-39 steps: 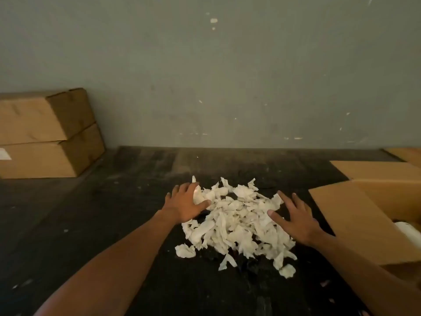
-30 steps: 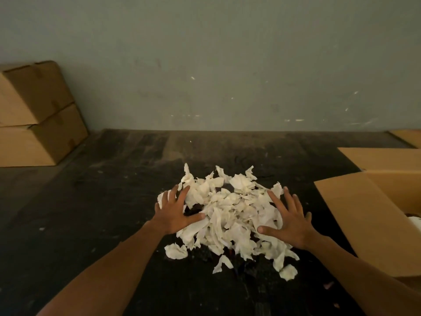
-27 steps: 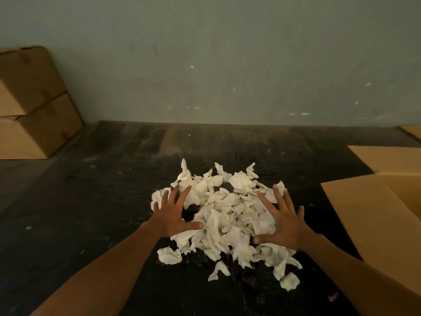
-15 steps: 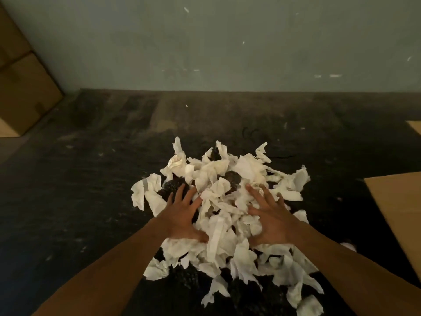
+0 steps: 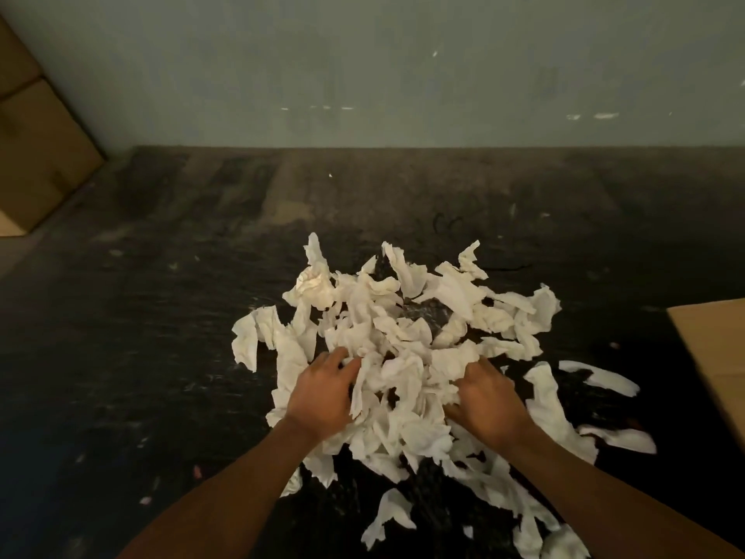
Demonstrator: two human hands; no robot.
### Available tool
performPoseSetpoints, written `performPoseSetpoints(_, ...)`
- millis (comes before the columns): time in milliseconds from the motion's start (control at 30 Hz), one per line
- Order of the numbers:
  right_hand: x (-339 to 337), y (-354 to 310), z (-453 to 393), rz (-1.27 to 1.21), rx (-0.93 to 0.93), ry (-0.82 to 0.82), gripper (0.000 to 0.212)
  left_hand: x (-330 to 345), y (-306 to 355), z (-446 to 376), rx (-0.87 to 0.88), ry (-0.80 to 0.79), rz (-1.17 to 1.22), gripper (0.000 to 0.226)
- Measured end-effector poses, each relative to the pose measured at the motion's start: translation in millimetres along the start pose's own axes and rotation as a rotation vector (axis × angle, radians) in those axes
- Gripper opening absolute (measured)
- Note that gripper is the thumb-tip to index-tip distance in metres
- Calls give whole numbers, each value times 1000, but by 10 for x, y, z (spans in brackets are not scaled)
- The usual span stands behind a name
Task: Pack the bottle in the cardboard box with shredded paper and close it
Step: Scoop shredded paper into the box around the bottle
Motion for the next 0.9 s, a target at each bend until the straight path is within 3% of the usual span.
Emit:
performPoseSetpoints(133, -223, 34, 11, -90, 72, 55, 41, -162, 4, -29, -91, -71, 125, 41)
performPoseSetpoints(267, -497, 20, 100, -321, 126, 116, 39, -422, -59, 36, -82, -109, 169, 54)
performPoseSetpoints(433, -935, 148, 346, -430, 296, 178, 35, -1088, -205, 210, -129, -27, 225, 52)
performPoseSetpoints(600, -1652, -27, 663, -427, 326, 301, 22, -1752, -201, 489, -163, 65, 311, 52)
performPoseSetpoints(900, -2708, -267, 1395, -357, 393, 504, 24, -2618, 143, 970, -135, 200, 351, 36)
Point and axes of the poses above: each hand's wrist, its own z-axis away from the middle knuckle, its own x-axis out of the palm, y = z × x, the point moved 10 cm from there along -z, towards the middle knuckle, and after that the axes turned 14 degrees about -x, right-handed, at the moved point
